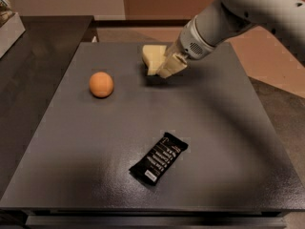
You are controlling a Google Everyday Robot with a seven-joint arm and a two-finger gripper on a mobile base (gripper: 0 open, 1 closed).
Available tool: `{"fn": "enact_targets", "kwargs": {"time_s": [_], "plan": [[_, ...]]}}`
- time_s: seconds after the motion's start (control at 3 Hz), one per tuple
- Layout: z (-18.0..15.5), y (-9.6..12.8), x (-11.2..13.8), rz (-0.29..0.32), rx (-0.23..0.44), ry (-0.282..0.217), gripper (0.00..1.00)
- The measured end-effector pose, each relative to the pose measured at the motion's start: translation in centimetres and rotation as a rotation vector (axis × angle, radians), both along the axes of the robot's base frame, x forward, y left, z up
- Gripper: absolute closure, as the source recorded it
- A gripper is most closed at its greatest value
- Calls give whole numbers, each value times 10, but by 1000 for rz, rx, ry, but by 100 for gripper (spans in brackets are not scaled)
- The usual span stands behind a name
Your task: Move sponge near orange
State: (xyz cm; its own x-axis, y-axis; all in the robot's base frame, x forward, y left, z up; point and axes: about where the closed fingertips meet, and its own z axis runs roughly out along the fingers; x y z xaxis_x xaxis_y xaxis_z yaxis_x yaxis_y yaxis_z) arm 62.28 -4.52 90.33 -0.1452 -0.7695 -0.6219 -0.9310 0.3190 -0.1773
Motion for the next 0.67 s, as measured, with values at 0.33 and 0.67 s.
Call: {"fn": "enact_targets", "kwargs": {"time_s": [0.33, 0.67], "plan": [[-14, 16, -6, 48, -23, 16, 100], [-27, 32, -10, 86, -33, 36, 100]]}}
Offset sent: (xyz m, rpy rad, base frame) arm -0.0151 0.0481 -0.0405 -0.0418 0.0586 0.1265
